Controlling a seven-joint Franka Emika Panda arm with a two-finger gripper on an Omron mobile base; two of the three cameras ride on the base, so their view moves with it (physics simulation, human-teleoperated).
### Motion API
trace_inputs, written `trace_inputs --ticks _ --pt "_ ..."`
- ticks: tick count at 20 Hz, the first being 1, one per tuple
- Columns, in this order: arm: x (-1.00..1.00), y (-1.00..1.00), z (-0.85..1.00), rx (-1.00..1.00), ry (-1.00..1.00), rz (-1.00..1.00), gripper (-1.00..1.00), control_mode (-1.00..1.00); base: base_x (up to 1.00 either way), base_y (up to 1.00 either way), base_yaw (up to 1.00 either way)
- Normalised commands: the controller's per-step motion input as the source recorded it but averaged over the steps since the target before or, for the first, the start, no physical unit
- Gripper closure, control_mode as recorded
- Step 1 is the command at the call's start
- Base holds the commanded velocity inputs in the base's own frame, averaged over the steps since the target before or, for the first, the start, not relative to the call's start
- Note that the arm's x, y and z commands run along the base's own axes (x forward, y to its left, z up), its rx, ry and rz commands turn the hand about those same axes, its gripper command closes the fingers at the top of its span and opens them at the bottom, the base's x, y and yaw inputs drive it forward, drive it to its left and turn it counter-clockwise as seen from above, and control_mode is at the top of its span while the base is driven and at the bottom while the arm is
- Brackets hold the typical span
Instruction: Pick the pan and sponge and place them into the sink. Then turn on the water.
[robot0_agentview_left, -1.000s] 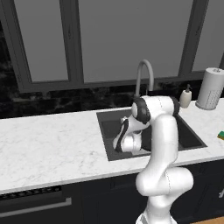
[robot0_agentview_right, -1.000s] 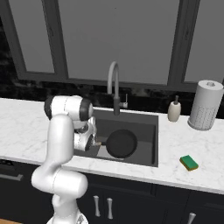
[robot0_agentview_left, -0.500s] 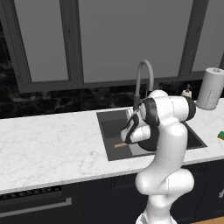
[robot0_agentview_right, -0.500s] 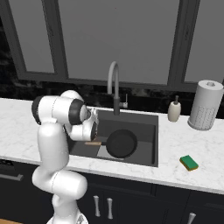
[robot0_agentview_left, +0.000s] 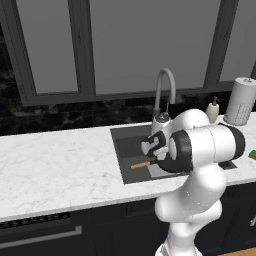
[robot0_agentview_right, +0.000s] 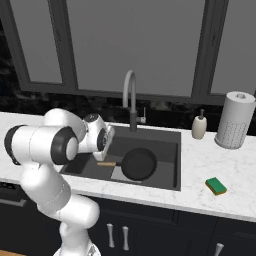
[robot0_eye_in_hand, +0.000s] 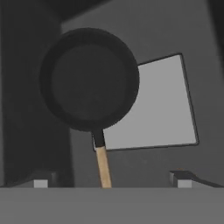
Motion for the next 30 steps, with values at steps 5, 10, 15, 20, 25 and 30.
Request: trace_inputs --ticks 5,10,15,20,25,30 --pt "-0.72 0.63 0.48 0.00 0.04 -0.05 -1.00 -1.00 0.00 0.00 0.00" --pt "-0.80 0.17 0.80 0.02 0.00 0.00 -1.00 -1.00 0.00 0.00 0.00" --pt "-0.98 -0.12 0.67 0.05 -0.18 -0.19 -1.00 -1.00 0.00 0.00 0.00" --pt "-0.87 -0.15 0.59 0.08 -0.21 -0.29 -1.00 -1.00 0.00 0.00 0.00" --pt "-0.74 -0.22 0.63 0.09 -0.13 -0.29 -1.00 -1.00 0.00 0.00 0.00" --pt "-0.27 -0.49 0.77 0.14 -0.02 -0.35 -1.00 -1.00 0.00 0.00 0.00"
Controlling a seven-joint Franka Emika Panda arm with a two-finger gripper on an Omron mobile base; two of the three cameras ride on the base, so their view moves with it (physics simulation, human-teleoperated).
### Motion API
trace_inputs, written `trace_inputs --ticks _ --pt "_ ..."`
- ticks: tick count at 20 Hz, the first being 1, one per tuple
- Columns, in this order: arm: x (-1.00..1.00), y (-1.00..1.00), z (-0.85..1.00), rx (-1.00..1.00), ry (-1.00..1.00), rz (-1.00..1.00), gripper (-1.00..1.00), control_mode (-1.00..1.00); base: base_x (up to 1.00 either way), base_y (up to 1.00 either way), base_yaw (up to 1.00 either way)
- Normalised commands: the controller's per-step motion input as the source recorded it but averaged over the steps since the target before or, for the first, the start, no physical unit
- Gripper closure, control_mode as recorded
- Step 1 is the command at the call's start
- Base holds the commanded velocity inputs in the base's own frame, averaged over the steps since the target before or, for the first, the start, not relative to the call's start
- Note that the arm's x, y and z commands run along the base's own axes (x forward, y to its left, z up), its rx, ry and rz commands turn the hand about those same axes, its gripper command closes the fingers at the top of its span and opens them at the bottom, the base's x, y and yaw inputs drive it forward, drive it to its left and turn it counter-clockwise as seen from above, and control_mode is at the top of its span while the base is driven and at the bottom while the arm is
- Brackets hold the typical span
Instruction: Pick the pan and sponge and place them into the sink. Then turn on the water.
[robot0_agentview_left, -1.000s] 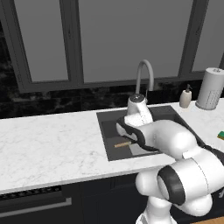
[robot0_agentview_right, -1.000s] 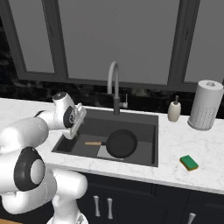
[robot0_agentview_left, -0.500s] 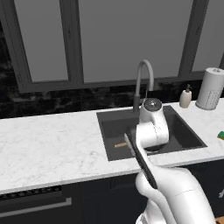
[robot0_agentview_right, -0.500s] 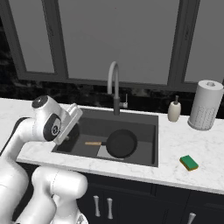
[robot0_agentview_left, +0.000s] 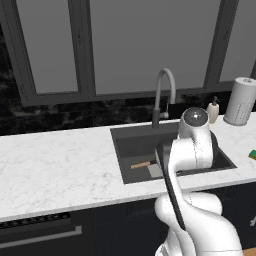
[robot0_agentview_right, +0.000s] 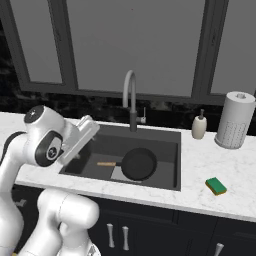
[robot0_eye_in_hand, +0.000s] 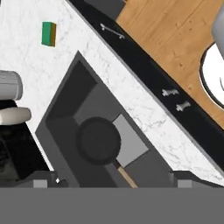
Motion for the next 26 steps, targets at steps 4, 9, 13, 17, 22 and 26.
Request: trace_inputs --ticks 4,9,13,17,22,26 --pt "-0.16 -0.85 0.70 0.25 0.18 -0.23 -1.00 -1.00 0.00 0.00 0.00" --pt "-0.07 -0.92 0.21 0.13 0.29 -0.25 -1.00 -1.00 0.00 0.00 0.00" --pt "0.00 -0.87 0.00 0.03 0.25 -0.24 -1.00 -1.00 0.00 0.00 0.00" --pt "0.00 -0.88 -0.18 0.00 0.23 -0.17 -1.00 -1.00 0.00 0.00 0.00" --pt "0.07 -0.77 -0.33 0.00 0.14 -0.12 -1.00 -1.00 0.00 0.00 0.00" --pt "0.07 -0.74 -0.40 0.00 0.03 0.00 -1.00 -1.00 0.00 0.00 0.00"
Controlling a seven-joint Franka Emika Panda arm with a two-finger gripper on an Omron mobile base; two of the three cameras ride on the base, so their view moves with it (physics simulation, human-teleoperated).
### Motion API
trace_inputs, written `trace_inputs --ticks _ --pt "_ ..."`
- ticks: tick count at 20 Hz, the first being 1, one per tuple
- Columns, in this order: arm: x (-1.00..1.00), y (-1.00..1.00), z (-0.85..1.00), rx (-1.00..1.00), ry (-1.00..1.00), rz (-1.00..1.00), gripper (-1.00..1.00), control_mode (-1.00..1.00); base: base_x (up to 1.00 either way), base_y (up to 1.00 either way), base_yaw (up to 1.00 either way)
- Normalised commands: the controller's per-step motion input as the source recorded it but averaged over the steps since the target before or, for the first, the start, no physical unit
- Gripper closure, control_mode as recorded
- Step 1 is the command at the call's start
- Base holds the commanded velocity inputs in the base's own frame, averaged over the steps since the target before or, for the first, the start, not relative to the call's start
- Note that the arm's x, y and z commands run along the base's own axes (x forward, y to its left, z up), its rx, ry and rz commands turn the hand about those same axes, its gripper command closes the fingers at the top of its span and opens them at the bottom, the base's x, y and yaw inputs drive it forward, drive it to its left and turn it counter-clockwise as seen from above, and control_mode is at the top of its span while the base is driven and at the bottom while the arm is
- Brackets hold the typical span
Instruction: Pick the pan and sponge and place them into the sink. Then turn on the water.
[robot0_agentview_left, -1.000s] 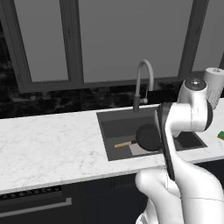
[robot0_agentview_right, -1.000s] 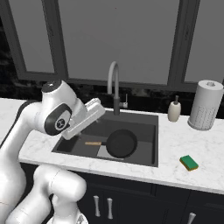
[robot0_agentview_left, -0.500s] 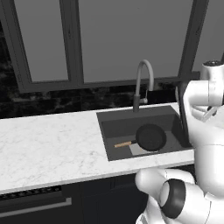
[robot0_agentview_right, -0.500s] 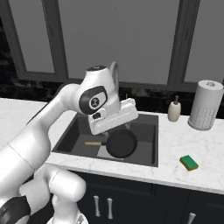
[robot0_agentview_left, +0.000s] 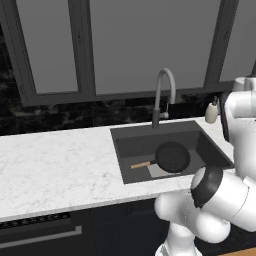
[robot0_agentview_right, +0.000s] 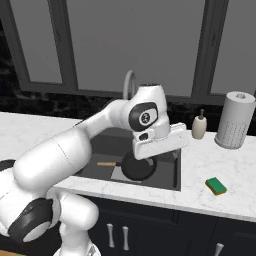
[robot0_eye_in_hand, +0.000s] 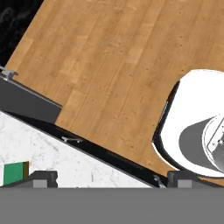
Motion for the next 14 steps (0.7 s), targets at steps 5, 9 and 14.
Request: trace_inputs --ticks 5,9,14 --pt "0.13 -0.82 -0.42 0.02 0.00 0.00 -1.00 -1.00 0.00 0.00 0.00" --pt "0.13 -0.80 -0.43 0.02 0.00 0.00 -1.00 -1.00 0.00 0.00 0.00" --pt "0.32 -0.66 -0.49 0.03 0.00 0.00 -1.00 -1.00 0.00 0.00 0.00"
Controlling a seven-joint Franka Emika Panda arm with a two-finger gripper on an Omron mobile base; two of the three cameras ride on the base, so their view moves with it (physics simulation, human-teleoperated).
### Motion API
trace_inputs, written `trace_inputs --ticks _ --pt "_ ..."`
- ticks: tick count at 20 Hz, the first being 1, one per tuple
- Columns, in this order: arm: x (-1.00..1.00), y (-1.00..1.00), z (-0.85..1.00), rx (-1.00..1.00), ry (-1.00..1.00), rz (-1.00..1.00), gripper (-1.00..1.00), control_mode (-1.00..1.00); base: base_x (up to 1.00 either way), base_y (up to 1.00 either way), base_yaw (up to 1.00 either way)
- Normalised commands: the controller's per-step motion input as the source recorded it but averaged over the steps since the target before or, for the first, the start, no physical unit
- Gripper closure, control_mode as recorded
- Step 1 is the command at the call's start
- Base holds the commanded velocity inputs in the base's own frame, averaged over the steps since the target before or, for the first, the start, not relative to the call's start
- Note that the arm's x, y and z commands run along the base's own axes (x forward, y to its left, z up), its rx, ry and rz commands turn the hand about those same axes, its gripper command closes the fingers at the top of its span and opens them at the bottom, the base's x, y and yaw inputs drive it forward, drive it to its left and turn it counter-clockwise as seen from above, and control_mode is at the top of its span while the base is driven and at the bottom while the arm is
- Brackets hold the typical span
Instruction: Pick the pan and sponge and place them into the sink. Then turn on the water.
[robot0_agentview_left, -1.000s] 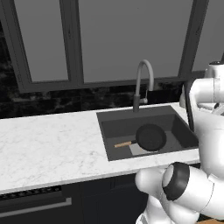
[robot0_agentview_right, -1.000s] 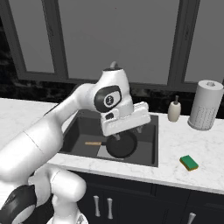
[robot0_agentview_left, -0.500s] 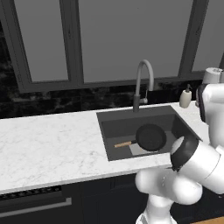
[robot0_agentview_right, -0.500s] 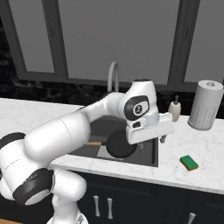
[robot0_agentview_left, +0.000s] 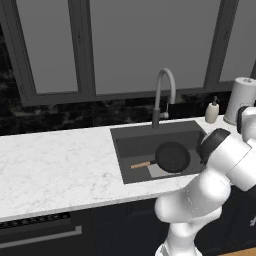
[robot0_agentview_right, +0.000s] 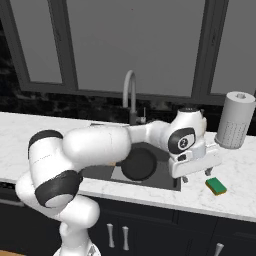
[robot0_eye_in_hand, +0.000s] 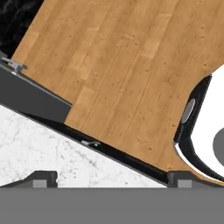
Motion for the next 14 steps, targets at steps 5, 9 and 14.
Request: trace_inputs --ticks 5,9,14 --pt "0.45 -0.52 -0.45 0.04 -0.01 0.00 -1.00 -1.00 0.00 0.00 0.00" --pt "0.54 -0.35 -0.41 0.03 0.00 0.00 -1.00 -1.00 0.00 0.00 0.00" --pt "0.49 -0.36 -0.32 0.05 0.00 0.00 -1.00 -1.00 0.00 0.00 0.00"
